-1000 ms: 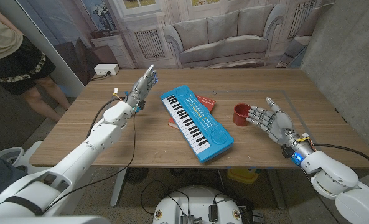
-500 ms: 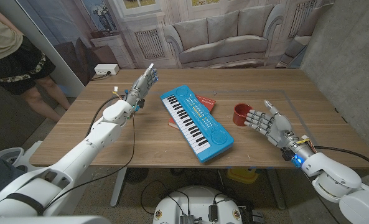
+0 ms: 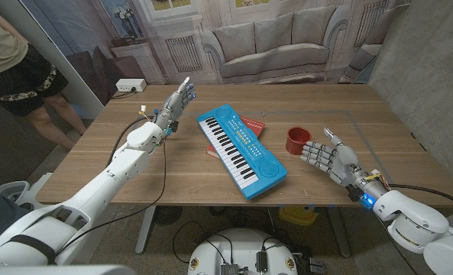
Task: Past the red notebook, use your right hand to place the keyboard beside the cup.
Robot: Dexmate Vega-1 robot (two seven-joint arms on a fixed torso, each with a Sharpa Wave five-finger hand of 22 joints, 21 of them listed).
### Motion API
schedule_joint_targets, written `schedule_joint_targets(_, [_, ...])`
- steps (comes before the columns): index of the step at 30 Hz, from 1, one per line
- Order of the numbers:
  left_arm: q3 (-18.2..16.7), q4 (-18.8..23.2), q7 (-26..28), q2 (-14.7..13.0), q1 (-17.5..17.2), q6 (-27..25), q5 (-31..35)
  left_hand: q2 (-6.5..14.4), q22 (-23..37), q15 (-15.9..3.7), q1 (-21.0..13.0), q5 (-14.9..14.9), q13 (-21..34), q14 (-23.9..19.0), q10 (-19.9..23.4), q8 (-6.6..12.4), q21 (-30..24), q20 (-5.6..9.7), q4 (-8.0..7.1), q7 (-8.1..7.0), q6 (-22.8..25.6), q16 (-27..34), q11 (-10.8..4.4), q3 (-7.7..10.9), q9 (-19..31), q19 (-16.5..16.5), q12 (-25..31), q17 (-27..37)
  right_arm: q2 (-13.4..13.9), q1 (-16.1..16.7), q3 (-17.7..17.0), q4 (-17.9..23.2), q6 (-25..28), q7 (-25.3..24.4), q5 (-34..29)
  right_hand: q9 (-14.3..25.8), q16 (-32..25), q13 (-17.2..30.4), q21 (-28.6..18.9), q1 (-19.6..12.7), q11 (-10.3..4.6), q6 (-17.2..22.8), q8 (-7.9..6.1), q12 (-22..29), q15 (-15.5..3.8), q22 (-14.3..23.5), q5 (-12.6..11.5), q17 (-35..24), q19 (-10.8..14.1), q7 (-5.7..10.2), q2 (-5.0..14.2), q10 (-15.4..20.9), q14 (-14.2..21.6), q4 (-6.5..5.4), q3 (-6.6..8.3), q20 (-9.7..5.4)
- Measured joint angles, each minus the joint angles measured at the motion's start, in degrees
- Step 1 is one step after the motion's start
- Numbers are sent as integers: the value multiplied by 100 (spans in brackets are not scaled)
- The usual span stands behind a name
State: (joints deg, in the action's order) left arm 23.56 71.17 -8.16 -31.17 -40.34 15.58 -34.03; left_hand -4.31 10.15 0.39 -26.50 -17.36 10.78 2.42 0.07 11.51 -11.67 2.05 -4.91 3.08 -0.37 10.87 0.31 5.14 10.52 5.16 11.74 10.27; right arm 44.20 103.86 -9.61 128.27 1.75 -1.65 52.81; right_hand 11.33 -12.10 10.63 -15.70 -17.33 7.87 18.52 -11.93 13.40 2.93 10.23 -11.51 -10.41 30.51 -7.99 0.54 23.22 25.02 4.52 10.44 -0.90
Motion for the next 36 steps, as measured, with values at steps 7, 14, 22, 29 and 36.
schedule_joint_targets(7, [10, -27, -50, 5, 27, 22, 4, 0, 0, 0, 0, 0, 0, 0, 0, 0, 0, 0, 8, 0, 0, 0, 0, -8, 0, 0, 0, 0, 6, 143, -174, 138, 304, -47, 155, 0, 0, 0, 0, 0, 38, 31, 0, 0, 43, 6, 0, 0, 87, -31, 0, 86, 104, 0, 0, 51])
schedule_joint_targets(14, [16, -56, -108, 13, 45, 32, 4, 0, 0, 0, 0, 0, 0, 0, 0, 0, 0, 0, -16, 0, 0, 0, 0, -33, 0, 0, 0, 0, -60, 255, -286, 269, 469, -83, 234, -15, 0, 0, 0, 1, 61, 41, 0, 23, 36, 6, 0, 0, 127, -41, 0, 123, 158, 24, -24, 30])
schedule_joint_targets(22, [22, -86, -144, 14, 75, 60, 3, 0, 0, 0, 0, 0, 0, 0, 0, 0, 10, 0, -17, 0, 0, 0, 0, -33, 0, 0, 0, 0, -126, 326, -357, 346, 708, -129, 341, -15, 0, 0, 0, 1, 61, 76, 0, 22, 36, 5, 0, 0, 158, -33, 0, 123, 157, 24, -24, 61])
schedule_joint_targets(29, [23, -121, -186, 21, 125, 83, -1, 12, 0, 0, -11, 0, 0, 0, 0, 0, 10, 0, -17, 0, 0, 0, 1, -32, 0, 0, 0, 0, -172, 344, -376, 346, 900, -67, 500, -15, 0, 0, 0, 1, 83, 95, 0, 22, 55, 5, 0, 0, 180, -49, 0, 145, 176, 24, -24, 38])
schedule_joint_targets(36, [31, -153, -227, 42, 173, 111, 1, 31, 0, 0, -31, 0, 0, 0, -1, 0, 10, 0, 1, 0, 0, 0, 1, -50, 0, 0, 0, 0, -188, 356, -416, 305, 1067, 34, 704, -14, 0, 0, 0, -22, 93, 176, -38, 22, 86, 5, 0, 0, 221, -50, 23, 155, 206, 24, -24, 80])
